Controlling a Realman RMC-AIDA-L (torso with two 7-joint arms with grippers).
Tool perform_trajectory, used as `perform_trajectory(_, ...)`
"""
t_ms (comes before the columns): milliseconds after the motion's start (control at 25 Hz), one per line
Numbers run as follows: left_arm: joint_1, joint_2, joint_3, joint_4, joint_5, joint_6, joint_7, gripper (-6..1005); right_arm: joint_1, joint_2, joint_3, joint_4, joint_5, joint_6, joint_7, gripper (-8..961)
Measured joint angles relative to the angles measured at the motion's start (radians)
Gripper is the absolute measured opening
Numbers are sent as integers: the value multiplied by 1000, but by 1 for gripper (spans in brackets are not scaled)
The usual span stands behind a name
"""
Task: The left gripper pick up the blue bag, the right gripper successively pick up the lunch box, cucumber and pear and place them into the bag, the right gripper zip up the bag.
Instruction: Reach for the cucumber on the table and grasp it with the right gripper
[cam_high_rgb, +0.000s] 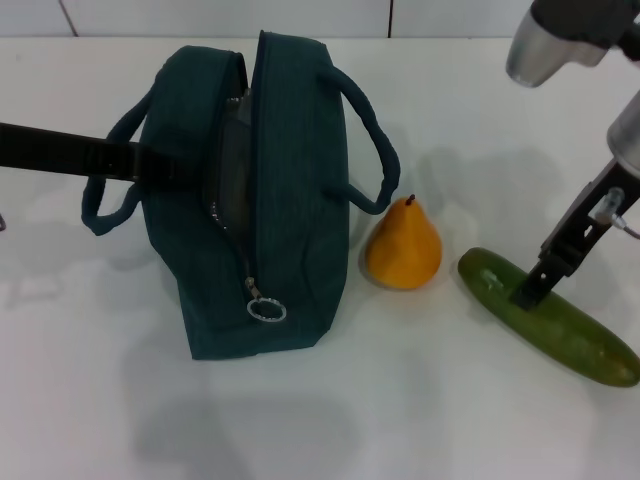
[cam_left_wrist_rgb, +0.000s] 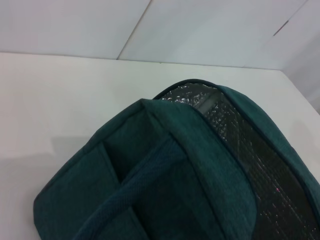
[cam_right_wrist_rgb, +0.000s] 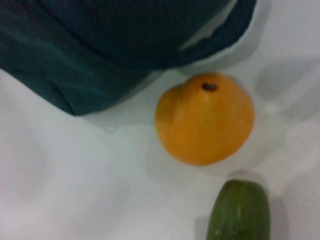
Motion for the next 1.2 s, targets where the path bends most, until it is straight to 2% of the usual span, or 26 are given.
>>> perform_trajectory(400,0,-2,5,1,0,0,1,37,19,2,-93,119,-2,95,1,856)
perform_trajectory(1080,-2,-4,7,4,0,2,3,37,21,3,-136,179,1,161,2,824)
perform_trajectory(1200,-2,-4,7,4,0,2,6,37,24,3,-143,190,1,175,2,724)
